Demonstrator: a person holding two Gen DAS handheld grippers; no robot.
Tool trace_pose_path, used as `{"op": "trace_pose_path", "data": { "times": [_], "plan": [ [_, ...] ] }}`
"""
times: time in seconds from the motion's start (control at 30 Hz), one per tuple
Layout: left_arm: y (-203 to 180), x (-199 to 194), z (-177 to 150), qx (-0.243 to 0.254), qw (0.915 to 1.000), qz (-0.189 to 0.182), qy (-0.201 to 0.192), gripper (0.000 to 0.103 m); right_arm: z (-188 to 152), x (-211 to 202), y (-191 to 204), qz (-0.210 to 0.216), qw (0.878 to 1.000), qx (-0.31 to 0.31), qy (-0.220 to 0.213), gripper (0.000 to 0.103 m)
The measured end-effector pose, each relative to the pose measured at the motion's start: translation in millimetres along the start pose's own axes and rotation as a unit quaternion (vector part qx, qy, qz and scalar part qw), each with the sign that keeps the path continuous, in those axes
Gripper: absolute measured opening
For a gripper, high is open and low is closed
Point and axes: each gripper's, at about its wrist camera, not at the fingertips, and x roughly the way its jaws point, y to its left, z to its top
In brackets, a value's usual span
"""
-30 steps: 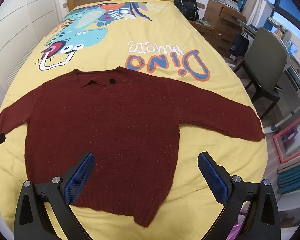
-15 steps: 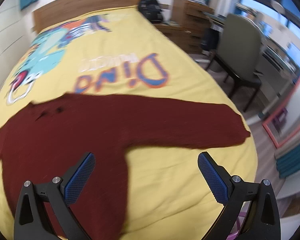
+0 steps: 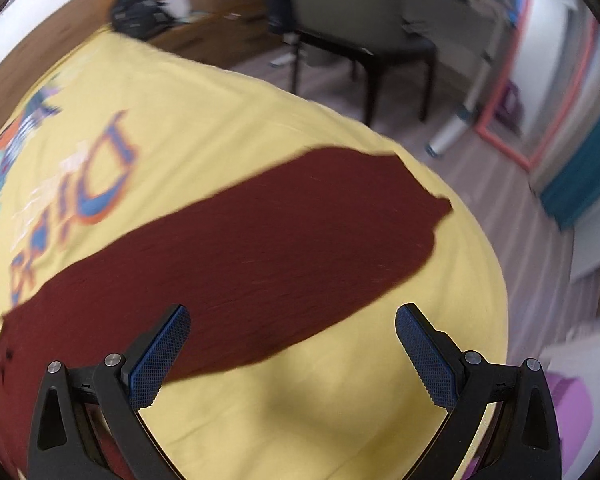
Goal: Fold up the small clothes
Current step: 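Grasp the dark red sweater's sleeve cuff with the right gripper and lift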
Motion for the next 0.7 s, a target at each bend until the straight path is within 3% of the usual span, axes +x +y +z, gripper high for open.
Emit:
{"op": "trace_pose_path", "data": {
  "times": [0.2,0.47,0.53,0.57,0.6,0.67,0.7],
  "plan": [
    [-2,29,-5,0.018,0.9993,0.007,0.031,0.102,7,54,-34,0.0,0.998,0.056,0.032,0.102],
    [-1,53,-15,0.023,0.9978,0.002,0.062,0.102,17,87,-38,-0.014,0.997,0.069,0.042,0.1],
    [0,56,-17,0.03,0.9974,0.011,0.065,0.102,21,89,-33,-0.017,0.997,0.058,0.043,0.091],
    [1,58,-18,0.031,0.9972,0.015,0.066,0.102,23,90,-30,-0.016,0.998,0.051,0.043,0.072],
    [2,60,-18,0.03,0.9972,0.015,0.066,0.102,26,90,-29,-0.01,0.998,0.046,0.042,0.04],
    [6,63,-20,0.024,0.9973,0.009,0.069,0.102,31,87,-25,0.009,0.998,0.034,0.043,0.016],
    [7,63,-21,0.022,0.9974,0.006,0.069,0.102,34,86,-21,0.009,0.999,0.027,0.046,0.016]
  ]
}}
